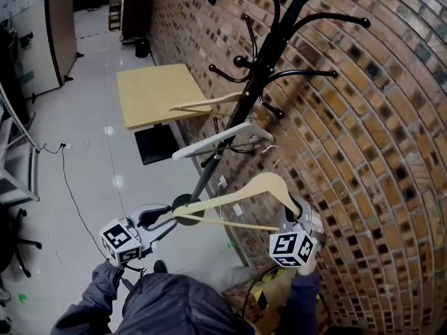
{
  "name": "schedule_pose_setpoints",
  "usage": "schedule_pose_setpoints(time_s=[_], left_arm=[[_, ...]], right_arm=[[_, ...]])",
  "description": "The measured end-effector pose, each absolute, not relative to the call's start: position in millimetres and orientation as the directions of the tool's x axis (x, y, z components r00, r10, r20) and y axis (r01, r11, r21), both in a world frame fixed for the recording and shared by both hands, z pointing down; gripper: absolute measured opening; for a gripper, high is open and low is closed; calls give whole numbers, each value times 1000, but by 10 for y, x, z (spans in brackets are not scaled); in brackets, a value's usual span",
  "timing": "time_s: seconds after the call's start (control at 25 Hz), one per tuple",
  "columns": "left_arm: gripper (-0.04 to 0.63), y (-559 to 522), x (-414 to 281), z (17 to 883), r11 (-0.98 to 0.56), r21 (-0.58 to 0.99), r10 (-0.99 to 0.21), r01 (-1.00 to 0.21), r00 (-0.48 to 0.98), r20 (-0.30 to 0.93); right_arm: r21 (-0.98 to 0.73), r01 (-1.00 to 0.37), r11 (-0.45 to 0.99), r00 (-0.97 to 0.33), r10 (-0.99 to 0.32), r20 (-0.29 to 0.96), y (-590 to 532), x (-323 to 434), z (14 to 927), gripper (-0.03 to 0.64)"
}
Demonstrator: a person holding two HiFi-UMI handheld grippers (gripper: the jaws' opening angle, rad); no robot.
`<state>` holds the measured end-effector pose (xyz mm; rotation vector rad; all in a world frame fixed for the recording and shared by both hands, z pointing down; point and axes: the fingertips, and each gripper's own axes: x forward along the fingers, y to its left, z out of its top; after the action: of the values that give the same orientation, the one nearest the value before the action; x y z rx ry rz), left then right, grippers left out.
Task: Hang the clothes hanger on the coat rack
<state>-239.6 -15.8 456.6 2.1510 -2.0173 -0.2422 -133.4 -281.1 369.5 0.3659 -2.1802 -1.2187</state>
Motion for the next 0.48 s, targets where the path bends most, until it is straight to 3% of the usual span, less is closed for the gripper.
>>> schedule_pose_setpoints(time_s=[0.48], left_arm=[[143,-30,-2561,4321,-199,196,-979,-960,186,-81]], right_arm=[[820,-103,563,-877,-440,192,-2883,-1776,1566,42]])
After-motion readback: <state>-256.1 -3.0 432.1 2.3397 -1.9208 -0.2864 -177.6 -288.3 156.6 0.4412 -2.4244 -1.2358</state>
